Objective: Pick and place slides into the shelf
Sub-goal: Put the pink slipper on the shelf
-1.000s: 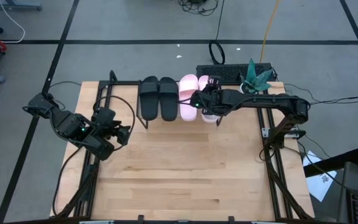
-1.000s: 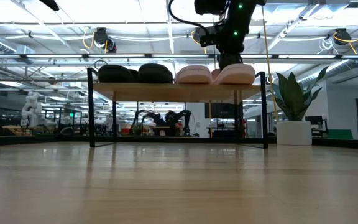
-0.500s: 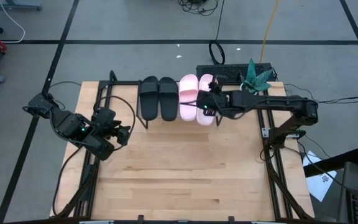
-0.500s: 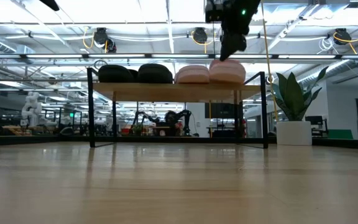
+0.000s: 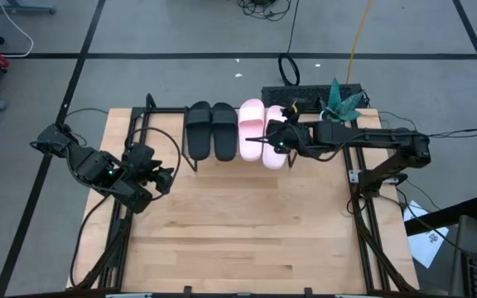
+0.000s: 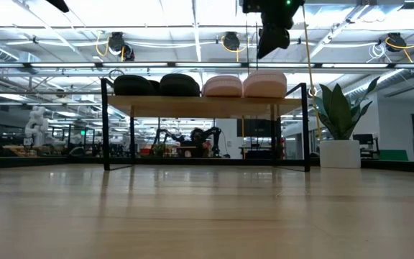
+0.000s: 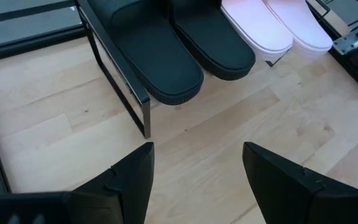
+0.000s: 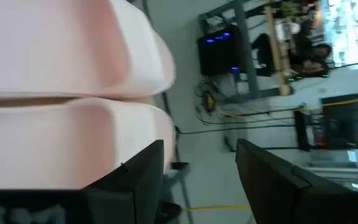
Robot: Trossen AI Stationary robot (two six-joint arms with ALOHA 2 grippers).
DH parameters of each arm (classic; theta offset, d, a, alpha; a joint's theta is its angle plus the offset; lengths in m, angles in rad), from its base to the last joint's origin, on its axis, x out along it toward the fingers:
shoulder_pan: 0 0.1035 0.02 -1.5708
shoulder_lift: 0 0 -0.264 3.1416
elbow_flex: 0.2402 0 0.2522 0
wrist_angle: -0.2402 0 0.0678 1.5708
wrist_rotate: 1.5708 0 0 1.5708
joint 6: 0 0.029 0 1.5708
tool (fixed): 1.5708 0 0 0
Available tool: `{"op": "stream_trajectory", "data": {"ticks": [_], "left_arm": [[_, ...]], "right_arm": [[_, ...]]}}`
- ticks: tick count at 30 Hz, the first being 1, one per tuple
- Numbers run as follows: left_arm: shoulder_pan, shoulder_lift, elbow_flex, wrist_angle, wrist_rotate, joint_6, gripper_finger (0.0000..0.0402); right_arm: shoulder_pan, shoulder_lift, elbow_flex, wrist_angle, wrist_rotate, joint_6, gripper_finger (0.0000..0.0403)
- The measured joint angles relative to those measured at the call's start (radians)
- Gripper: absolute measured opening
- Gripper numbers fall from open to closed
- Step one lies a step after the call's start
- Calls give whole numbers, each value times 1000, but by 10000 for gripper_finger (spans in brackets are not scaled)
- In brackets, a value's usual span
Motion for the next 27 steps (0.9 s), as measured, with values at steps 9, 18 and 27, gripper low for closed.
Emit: {"op": "stream_trajectory", "data": {"ticks": [9, 18, 27], "left_arm": [[0, 0, 0, 3, 1, -1, 239], [0, 0, 0, 3, -4, -2, 239], [0, 0, 0, 4, -9, -3, 239]], "right_arm": [[9, 1, 0, -23, -108, 21, 191], [-18, 6, 0, -43, -235, 73, 192], [-40, 6, -1, -69, -264, 94, 192]]}}
